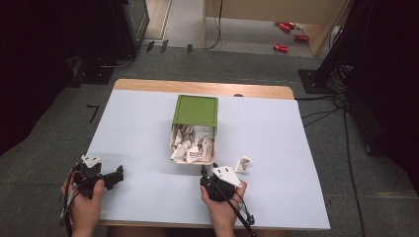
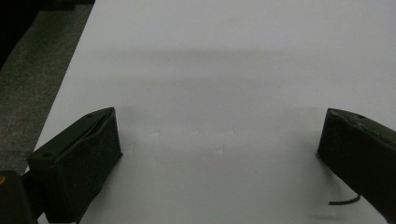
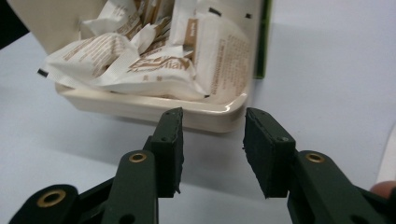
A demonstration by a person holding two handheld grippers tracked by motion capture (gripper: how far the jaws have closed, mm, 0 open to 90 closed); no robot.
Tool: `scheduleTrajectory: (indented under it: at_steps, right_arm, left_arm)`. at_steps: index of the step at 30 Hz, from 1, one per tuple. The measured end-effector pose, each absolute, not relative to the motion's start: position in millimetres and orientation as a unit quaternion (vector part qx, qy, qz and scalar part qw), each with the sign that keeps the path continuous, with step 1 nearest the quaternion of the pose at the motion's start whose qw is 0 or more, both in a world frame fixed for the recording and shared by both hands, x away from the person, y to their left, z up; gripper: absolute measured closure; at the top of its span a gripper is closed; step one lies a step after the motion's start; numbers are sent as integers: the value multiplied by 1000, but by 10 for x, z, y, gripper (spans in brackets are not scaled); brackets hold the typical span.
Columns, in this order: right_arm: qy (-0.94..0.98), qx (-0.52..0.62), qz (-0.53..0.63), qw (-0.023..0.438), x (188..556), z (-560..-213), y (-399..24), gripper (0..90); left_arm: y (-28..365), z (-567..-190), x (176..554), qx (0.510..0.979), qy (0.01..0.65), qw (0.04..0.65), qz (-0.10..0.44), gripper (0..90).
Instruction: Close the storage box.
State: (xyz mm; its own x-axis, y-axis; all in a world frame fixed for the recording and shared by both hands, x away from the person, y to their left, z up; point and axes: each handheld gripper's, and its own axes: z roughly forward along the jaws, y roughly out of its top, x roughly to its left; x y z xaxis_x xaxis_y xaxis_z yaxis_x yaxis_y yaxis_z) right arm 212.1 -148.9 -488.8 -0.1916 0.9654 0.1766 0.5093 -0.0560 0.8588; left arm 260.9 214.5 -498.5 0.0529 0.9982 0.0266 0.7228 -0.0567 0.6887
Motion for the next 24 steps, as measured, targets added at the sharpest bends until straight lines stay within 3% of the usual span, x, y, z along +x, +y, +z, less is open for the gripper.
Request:
scheduleTrajectory:
  at_steps: [24]
  right_arm:
    - [630, 591, 431, 260, 2388, -4850, -1485, 616]
  left_arm:
    - [2145, -4984, 2610, 678, 635, 260, 264, 0]
